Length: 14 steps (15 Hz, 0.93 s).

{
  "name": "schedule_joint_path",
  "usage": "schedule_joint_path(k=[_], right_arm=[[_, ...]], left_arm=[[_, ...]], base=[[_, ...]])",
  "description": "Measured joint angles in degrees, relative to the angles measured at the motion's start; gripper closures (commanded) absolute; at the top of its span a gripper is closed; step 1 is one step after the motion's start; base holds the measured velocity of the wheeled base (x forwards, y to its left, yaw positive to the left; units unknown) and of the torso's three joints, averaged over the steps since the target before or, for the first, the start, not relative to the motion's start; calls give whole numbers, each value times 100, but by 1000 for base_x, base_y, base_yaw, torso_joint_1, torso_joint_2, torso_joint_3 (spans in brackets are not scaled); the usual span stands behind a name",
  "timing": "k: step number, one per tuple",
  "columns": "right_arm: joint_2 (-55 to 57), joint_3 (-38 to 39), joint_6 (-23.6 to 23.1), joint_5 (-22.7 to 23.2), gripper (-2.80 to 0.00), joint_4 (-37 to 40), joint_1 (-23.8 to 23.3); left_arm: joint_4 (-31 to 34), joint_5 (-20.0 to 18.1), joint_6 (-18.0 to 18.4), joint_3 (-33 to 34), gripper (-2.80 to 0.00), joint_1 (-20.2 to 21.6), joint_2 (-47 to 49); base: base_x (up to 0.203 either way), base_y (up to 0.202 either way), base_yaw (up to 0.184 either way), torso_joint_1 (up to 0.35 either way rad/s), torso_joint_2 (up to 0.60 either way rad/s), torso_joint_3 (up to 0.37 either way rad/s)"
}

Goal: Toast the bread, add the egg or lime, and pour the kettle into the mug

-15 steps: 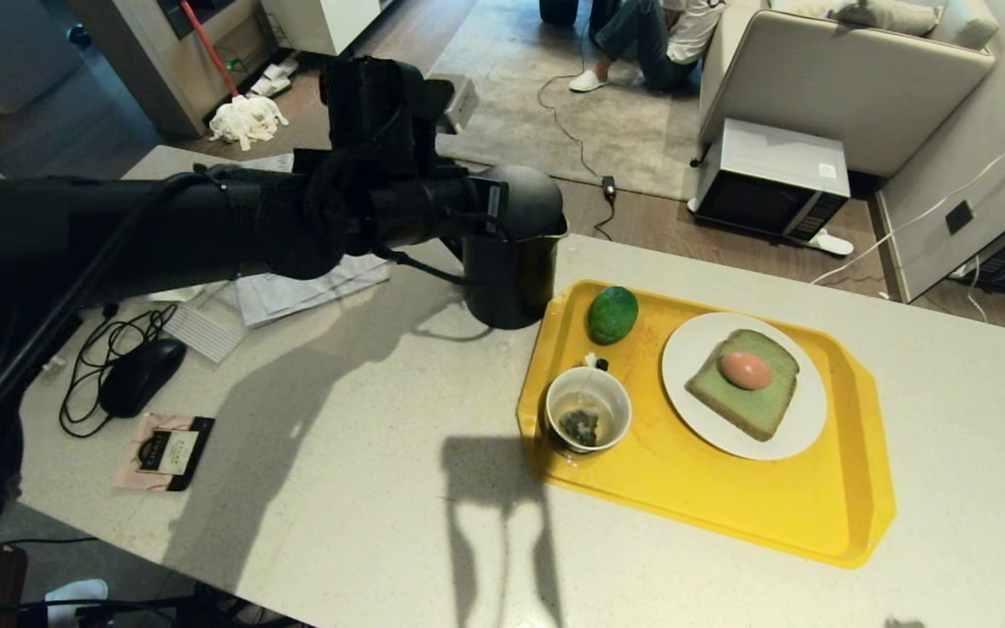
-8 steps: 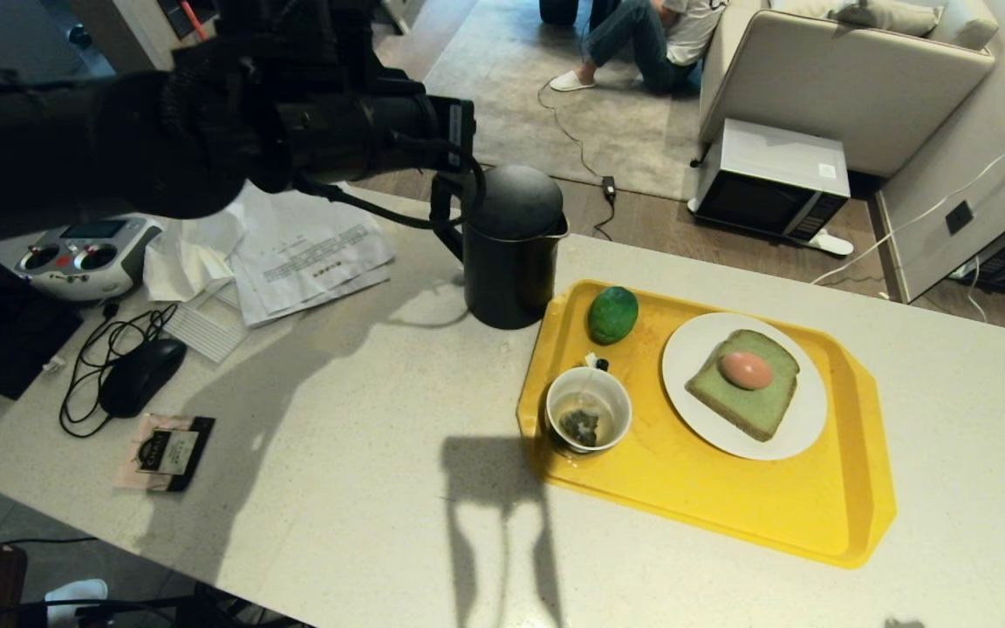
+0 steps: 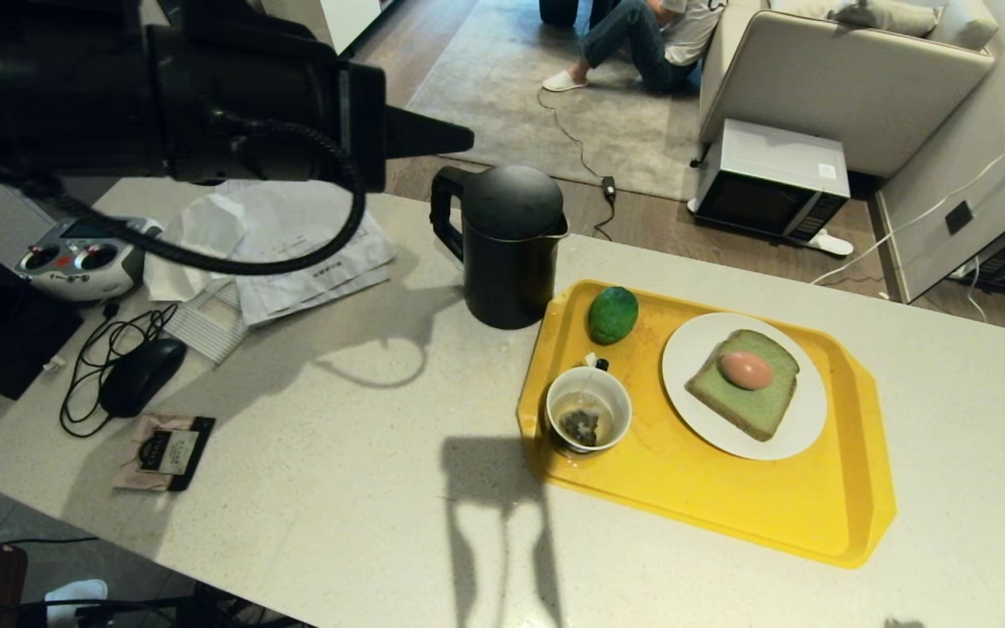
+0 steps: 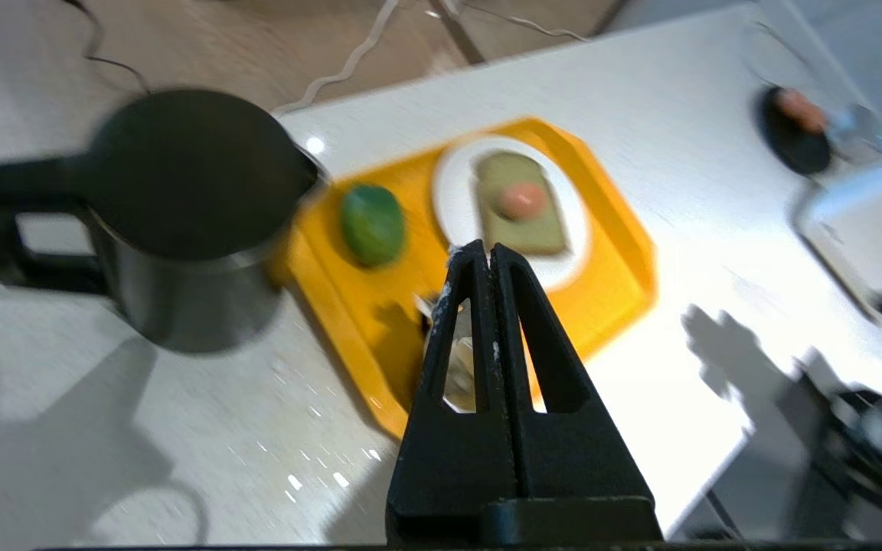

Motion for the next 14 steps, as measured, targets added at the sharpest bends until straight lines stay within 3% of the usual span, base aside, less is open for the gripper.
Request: schedule_joint_path(k=[2,4,8,12,14], right_arm=[[0,0,1,3,0,0,2],[0,0,3,2,0,2,2],[0,0,1,0,0,2,2],[0,0,2,0,0,2,2],[0,0,1,0,0,2,2]], left_arm=[[53,-79,11,711,0,-49,-693],[56,-36,29,1352,0,176,-1426],[-221,27,461,2790,0,1305,-2959],[-1073,164,948,4555,0,2558,-4568],[-1392,243,1155,5396,0,2971,-5306]], base=[[0,0,0,0,0,0],[0,0,0,0,0,0],[0,0,0,0,0,0],[0,0,0,0,0,0],[0,0,0,0,0,0]])
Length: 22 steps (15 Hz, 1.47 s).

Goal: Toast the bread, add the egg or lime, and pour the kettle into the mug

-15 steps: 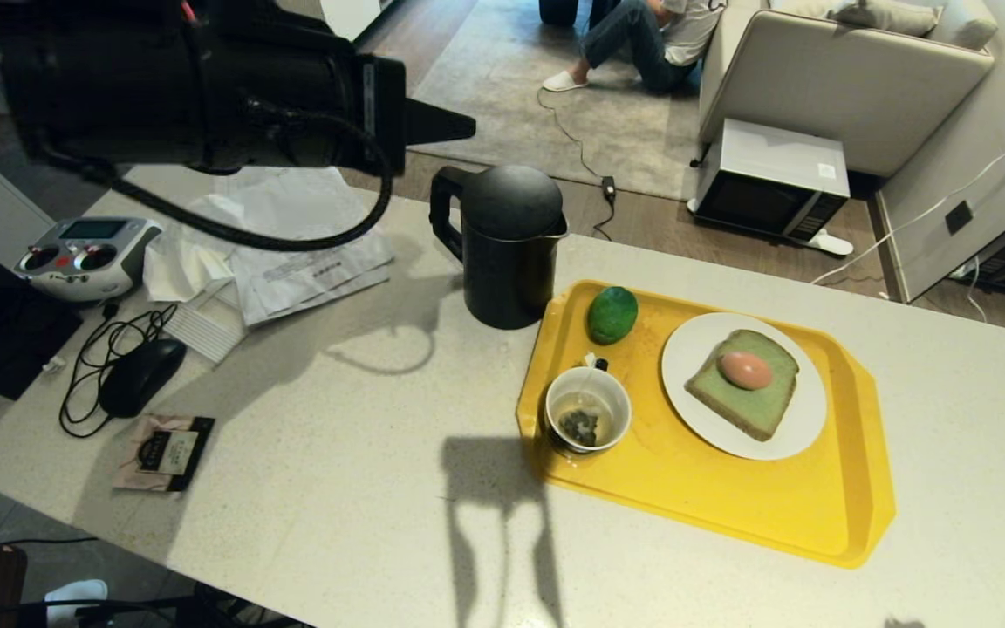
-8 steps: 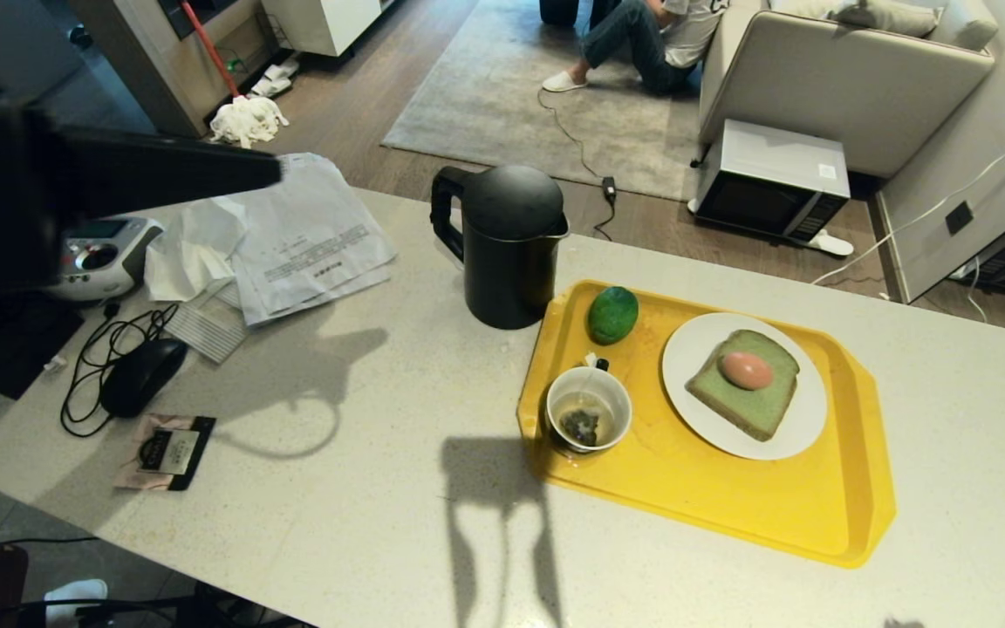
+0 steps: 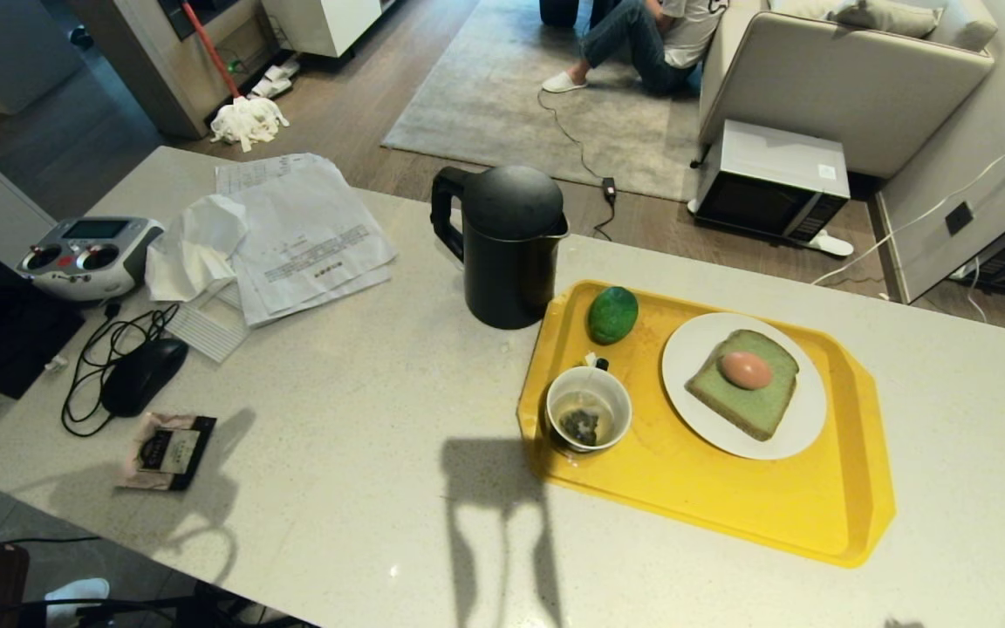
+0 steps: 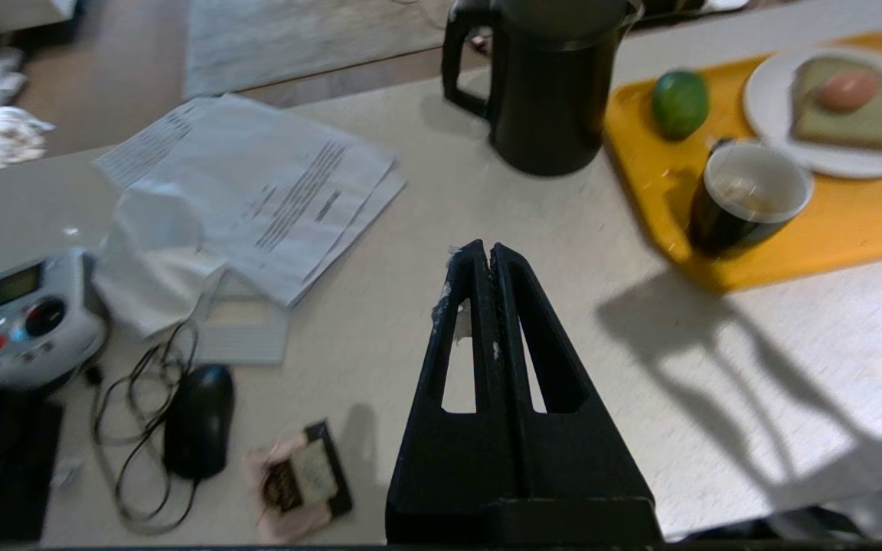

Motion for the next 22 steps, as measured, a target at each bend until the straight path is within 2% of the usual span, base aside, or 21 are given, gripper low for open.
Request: schedule_joint_path(k=[3,5,8,11,14,16,18,22], right_arm=[[0,0,0,4,0,0,0],[0,0,2,1,0,0,-2],[0,0,0,1,0,0,-2],[0,0,0,4,0,0,-2],[0,0,0,1,0,0,-2],[0,0,0,0,0,0,-2],[0,0,-1,0,0,0,-2],[0,0,2,1,0,-2,-2]], left_arm=[[-228,63,489,1269,0,266,-1038],[-277,254,625,2037,0,336,-1718],[-307,737,553,2944,0,402,-2611],[-396,1227,514,3531,0,463,-3341],[-824,1398,510,4002,0,484,-3629],[-498,1490,369,4083,0,487,-3693],[-211,1539,72,4103,0,487,-3719],[27,1600,-713,4114,0,463,-3734]], base=[[0,0,0,0,0,0],[0,0,0,0,0,0],[0,0,0,0,0,0],[0,0,0,0,0,0],[0,0,0,0,0,0],[0,0,0,0,0,0],[0,0,0,0,0,0],[0,0,0,0,0,0]])
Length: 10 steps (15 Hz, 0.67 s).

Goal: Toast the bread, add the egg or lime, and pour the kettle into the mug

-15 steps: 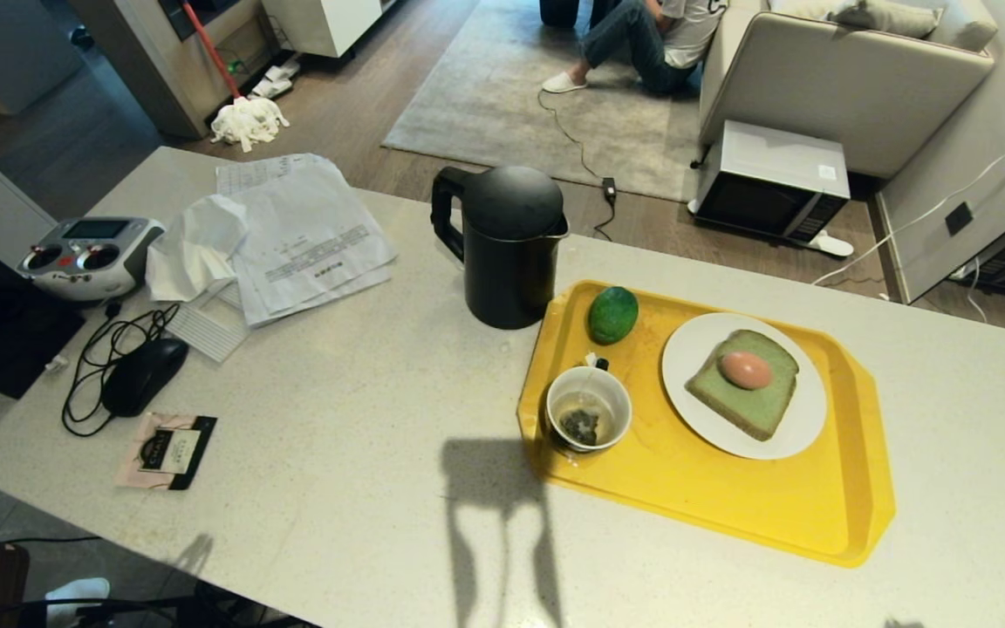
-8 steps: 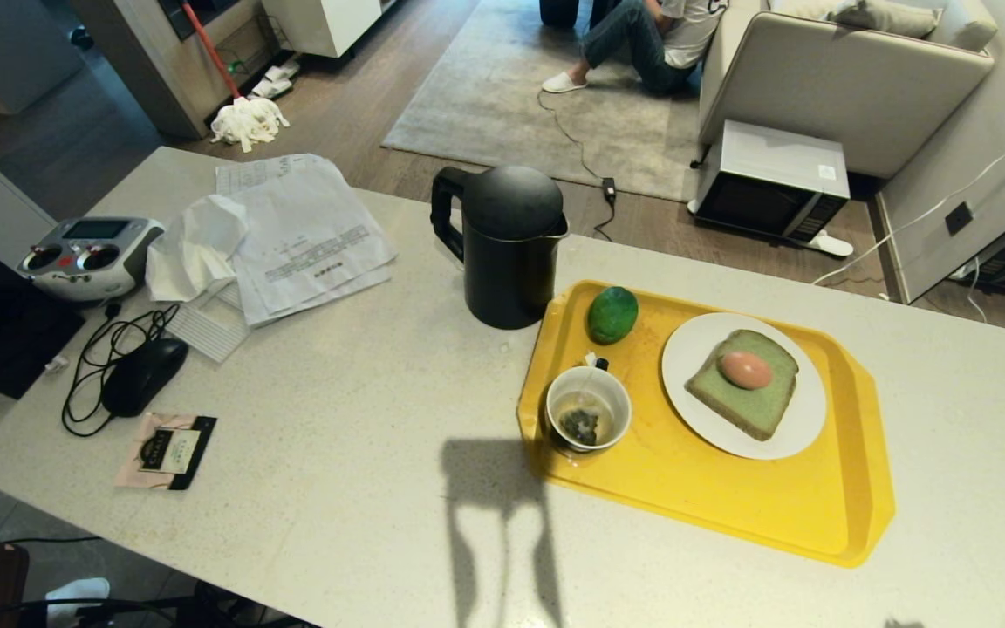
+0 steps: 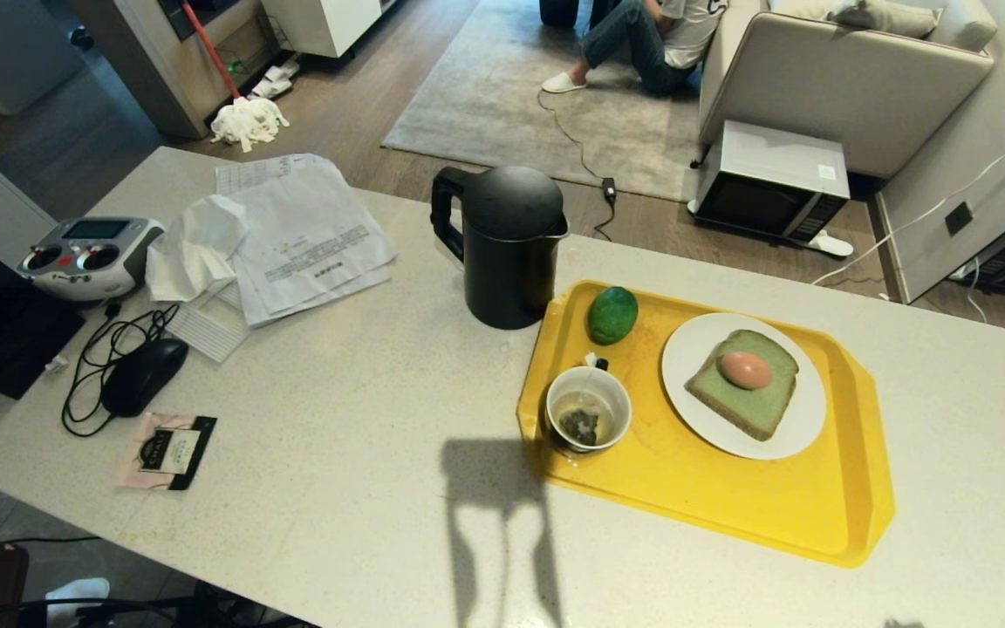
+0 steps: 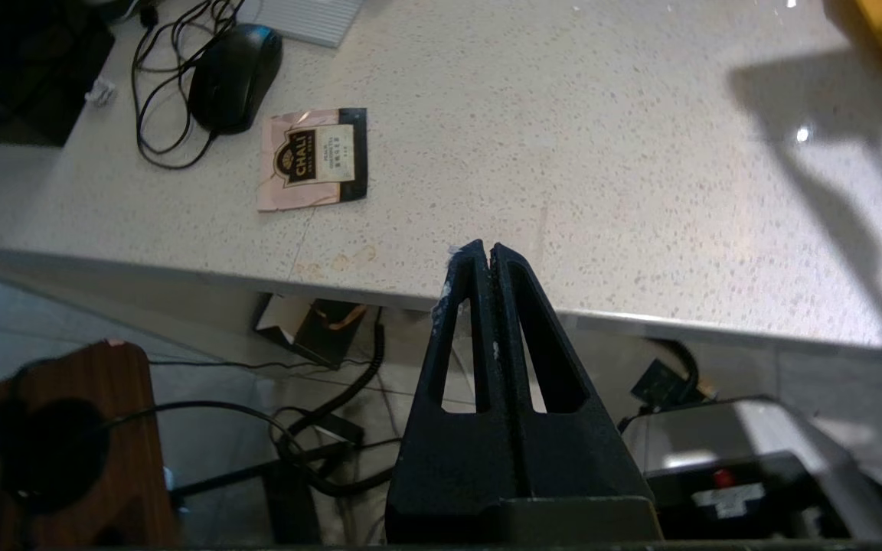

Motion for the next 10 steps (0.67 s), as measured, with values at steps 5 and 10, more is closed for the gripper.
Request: schedule_joint_path(k=[5,10], right_arm=[[0,0,-2,2,0,2,-1],[0,0,1,-1,0,2,0]], left_arm=[[2,114,-208,5,0,0,-2],[-1,119,-257,5,0,0,-1]], base=[[0,0,0,0,0,0],[0,0,0,0,0,0]])
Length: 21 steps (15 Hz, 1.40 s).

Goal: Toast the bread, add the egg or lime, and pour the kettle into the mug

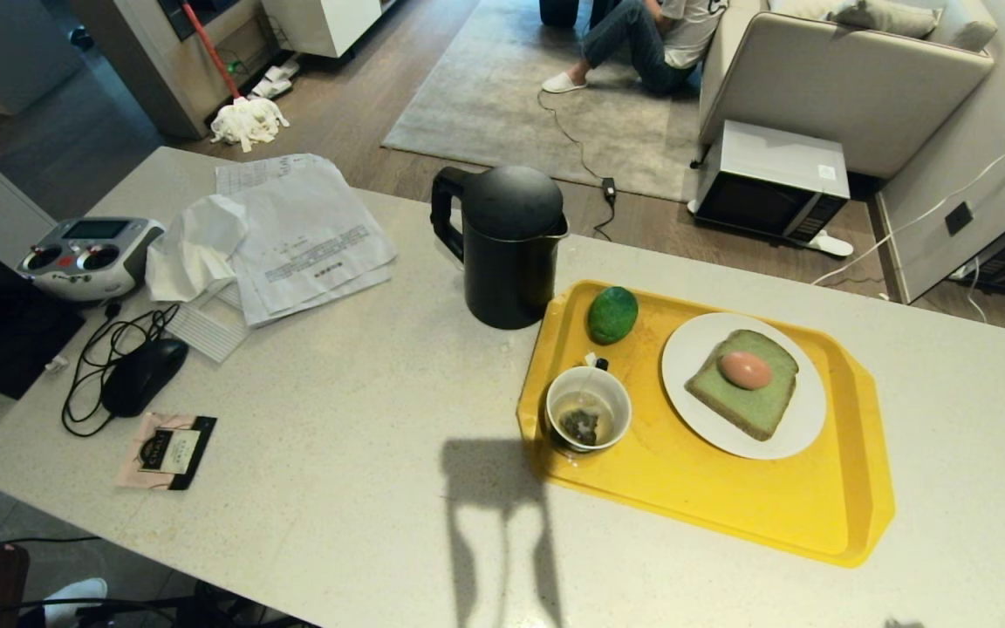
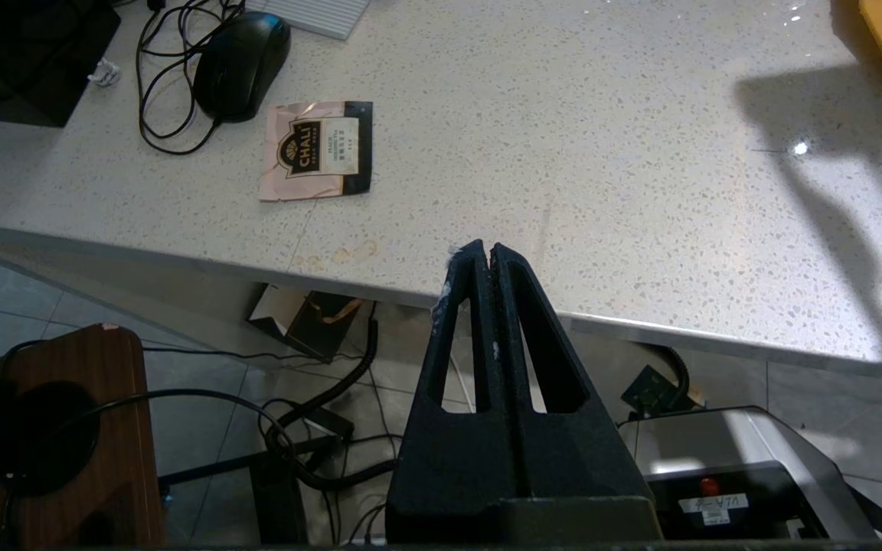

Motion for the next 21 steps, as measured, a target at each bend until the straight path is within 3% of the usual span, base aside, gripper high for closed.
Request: schedule_joint_path(k=[21], right_arm=[[0,0,0,12,0,0,2]], left_arm=[[-2,2,-62,0,0,0,9]], base=[[0,0,0,0,0,0]])
